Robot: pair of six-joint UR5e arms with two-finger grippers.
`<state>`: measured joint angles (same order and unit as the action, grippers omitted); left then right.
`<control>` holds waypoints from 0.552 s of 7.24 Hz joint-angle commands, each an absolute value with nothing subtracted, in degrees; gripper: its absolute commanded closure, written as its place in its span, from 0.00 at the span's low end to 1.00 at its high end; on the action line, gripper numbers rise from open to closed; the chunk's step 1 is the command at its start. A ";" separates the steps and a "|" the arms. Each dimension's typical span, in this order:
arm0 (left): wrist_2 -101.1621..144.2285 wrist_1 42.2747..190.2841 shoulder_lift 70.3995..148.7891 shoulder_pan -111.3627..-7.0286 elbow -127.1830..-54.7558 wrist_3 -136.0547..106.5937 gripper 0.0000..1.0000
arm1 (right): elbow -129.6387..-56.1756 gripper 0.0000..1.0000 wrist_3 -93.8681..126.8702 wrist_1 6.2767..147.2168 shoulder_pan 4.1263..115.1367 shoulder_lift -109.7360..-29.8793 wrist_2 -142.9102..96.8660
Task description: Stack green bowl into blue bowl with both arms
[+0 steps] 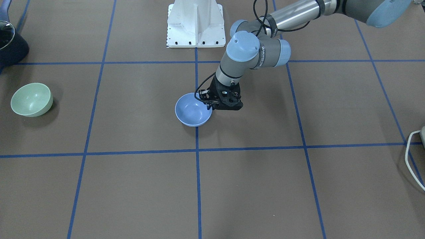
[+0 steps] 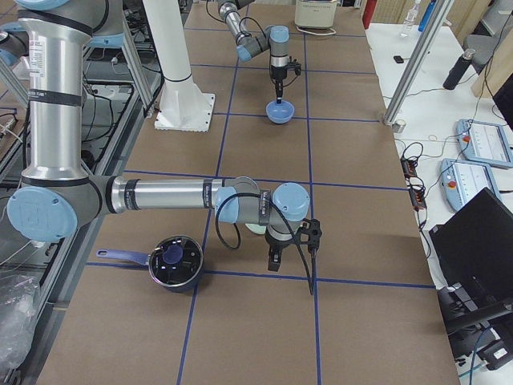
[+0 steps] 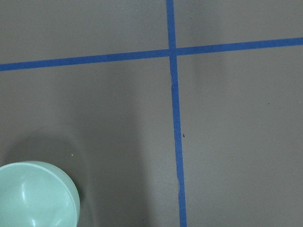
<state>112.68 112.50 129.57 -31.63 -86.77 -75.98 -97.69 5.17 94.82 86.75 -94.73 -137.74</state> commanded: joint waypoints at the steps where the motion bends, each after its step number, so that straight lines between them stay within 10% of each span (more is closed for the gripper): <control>1: 113.90 112.59 125.45 -34.61 -93.30 -73.22 0.09 | -98.43 0.00 5.27 94.14 86.75 -94.22 -138.25; 4: 126.25 112.50 121.39 -47.33 -96.59 -66.75 0.07 | -97.91 0.00 5.45 81.86 86.57 -94.39 -139.48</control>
